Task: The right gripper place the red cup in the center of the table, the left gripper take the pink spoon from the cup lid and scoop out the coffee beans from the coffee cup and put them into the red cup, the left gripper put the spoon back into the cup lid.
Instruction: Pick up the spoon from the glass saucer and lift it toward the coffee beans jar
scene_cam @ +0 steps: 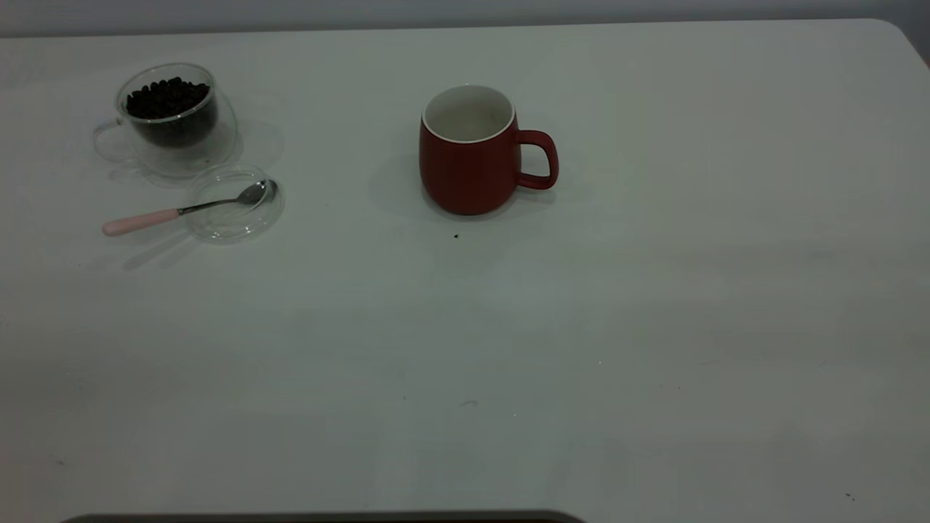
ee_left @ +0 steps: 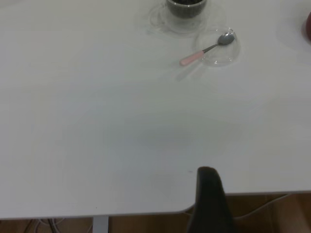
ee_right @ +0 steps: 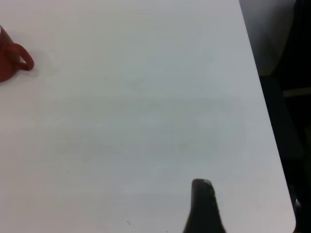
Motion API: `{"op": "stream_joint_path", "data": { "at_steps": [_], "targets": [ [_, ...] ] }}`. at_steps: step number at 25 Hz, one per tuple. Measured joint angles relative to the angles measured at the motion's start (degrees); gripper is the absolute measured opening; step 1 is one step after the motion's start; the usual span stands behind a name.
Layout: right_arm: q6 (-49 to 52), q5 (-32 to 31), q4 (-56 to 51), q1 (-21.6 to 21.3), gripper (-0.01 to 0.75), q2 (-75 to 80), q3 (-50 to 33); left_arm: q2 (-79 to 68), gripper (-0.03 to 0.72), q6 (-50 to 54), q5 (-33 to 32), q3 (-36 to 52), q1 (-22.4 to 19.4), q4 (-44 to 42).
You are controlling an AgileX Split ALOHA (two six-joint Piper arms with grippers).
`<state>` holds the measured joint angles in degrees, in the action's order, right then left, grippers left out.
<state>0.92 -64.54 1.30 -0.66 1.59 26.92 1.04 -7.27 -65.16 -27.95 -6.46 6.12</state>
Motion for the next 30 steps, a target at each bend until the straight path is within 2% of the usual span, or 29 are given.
{"op": "stream_joint_path", "data": {
  "at_steps": [8, 10, 12, 17, 23, 30],
  "targets": [
    [0.0, 0.0, 0.0, 0.0, 0.586, 0.0, 0.0, 0.0, 0.580, 3.9, 0.3, 0.0, 0.0, 0.5],
    [0.0, 0.0, 0.0, 0.0, 0.586, 0.0, 0.0, -1.0, 0.607, 5.7, 1.9, -0.7, 0.0, 1.1],
    [0.0, 0.0, 0.0, 0.0, 0.586, 0.0, 0.0, -4.8, 0.642, 6.0, 6.3, -2.8, 0.0, 1.3],
    [0.0, 0.0, 0.0, 0.0, 0.586, 0.0, 0.0, -25.7, 0.706, 5.4, 13.1, -13.3, 0.0, 5.5],
    [0.0, 0.0, 0.0, 0.0, 0.586, 0.0, 0.0, -54.8, 0.706, 0.3, 17.5, -23.9, 0.0, 14.4],
    [0.0, 0.0, 0.0, 0.0, 0.586, 0.0, 0.0, -85.0, 0.698, -10.8, 23.2, -28.6, 0.0, 28.6]
  ]
}}
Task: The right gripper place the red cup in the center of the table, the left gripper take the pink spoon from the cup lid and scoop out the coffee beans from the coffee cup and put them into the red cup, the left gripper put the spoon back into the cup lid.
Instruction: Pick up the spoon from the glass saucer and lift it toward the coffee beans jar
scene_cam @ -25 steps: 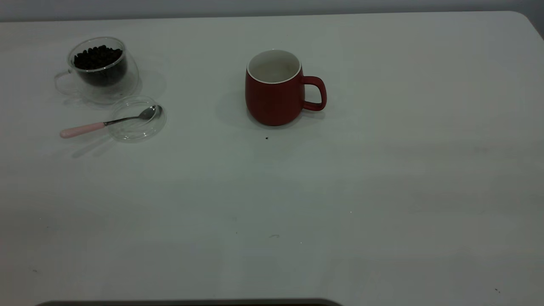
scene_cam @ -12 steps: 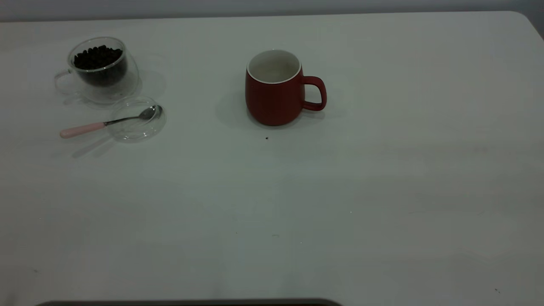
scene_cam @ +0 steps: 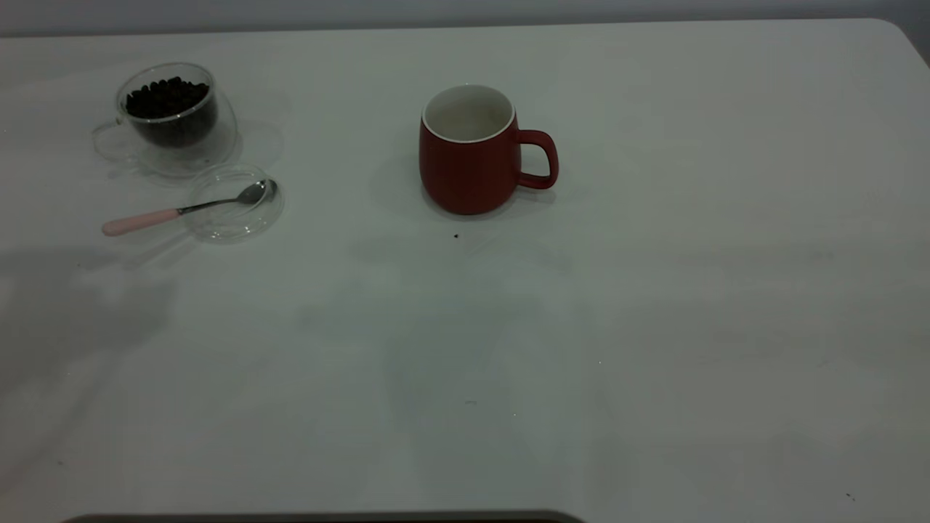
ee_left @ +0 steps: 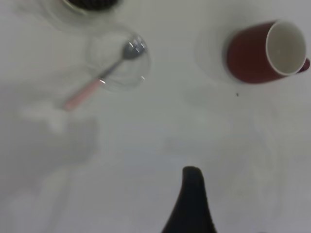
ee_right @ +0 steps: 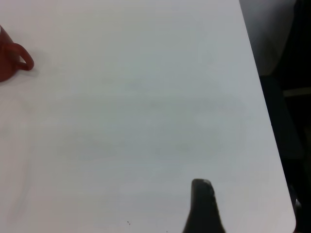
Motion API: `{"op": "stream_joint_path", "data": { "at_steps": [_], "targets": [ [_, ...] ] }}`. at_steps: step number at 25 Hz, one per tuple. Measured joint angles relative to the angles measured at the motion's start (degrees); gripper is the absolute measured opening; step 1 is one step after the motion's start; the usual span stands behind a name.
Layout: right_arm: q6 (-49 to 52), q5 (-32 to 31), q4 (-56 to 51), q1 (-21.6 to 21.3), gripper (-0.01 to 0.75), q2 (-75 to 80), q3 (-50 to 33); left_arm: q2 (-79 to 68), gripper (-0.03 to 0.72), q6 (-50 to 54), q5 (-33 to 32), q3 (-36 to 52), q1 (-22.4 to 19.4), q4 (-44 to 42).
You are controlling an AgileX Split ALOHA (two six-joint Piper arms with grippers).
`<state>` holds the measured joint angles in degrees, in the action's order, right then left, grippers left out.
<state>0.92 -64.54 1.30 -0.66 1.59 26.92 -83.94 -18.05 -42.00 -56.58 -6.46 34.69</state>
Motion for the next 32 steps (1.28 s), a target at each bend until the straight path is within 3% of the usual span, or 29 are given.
{"op": "stream_joint_path", "data": {
  "at_steps": [6, 21, 32],
  "targets": [
    [0.0, 0.0, 0.0, 0.0, 0.586, 0.0, 0.0, -16.9, 0.697, -10.6, 2.0, -0.4, -2.5, 10.7],
    [0.0, 0.0, 0.0, 0.0, 0.586, 0.0, 0.0, -30.3, 0.693, -28.9, -1.1, 0.2, -24.8, 18.4],
    [0.0, 0.0, 0.0, 0.0, 0.586, 0.0, 0.0, -46.3, 0.679, -50.1, -2.0, 0.1, -27.5, 35.2]
  ]
}}
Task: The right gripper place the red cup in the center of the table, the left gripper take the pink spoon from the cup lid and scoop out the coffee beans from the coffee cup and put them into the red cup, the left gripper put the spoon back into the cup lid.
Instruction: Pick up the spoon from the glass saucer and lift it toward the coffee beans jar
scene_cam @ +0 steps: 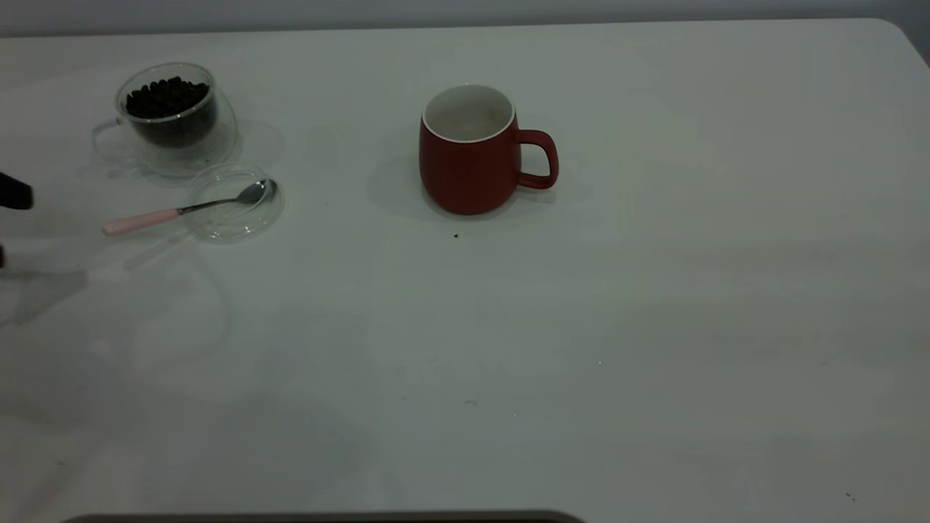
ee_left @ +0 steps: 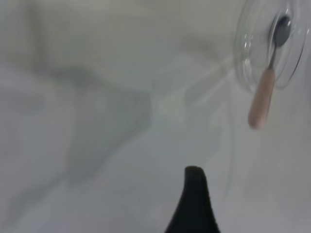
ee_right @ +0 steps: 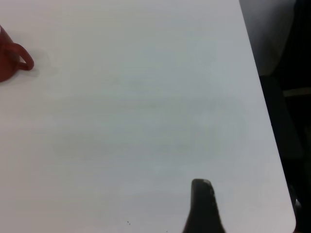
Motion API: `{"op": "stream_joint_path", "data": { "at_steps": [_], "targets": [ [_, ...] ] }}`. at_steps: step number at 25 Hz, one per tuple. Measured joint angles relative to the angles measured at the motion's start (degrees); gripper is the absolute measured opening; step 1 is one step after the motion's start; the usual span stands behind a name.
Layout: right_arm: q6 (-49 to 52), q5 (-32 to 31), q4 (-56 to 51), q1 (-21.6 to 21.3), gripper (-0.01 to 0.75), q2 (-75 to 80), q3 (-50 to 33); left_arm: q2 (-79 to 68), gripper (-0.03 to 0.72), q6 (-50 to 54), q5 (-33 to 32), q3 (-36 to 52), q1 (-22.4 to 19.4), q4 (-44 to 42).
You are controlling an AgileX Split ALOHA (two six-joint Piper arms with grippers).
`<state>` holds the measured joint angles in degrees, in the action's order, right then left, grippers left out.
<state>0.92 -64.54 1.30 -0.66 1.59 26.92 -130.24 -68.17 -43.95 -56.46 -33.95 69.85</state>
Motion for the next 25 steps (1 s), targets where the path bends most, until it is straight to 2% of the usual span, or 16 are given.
{"op": "stream_joint_path", "data": {
  "at_steps": [5, 10, 19, 25],
  "targets": [
    [0.0, 0.0, 0.0, 0.0, 0.586, 0.0, 0.0, -5.8, 0.677, -10.6, -4.1, -0.1, 0.0, 10.6],
    [0.0, 0.0, 0.0, 0.0, 0.586, 0.0, 0.0, -8.9, 0.675, -16.0, -7.0, -0.3, 1.5, 16.5],
    [0.0, 0.0, 0.0, 0.0, 0.586, 0.0, 0.0, -11.3, 0.663, -19.8, -8.0, -0.4, 8.1, 23.4],
    [0.0, 0.0, 0.0, 0.0, 0.586, 0.0, 0.0, -12.0, 0.653, -20.0, -8.3, -0.4, 9.5, 25.3]
  ]
}}
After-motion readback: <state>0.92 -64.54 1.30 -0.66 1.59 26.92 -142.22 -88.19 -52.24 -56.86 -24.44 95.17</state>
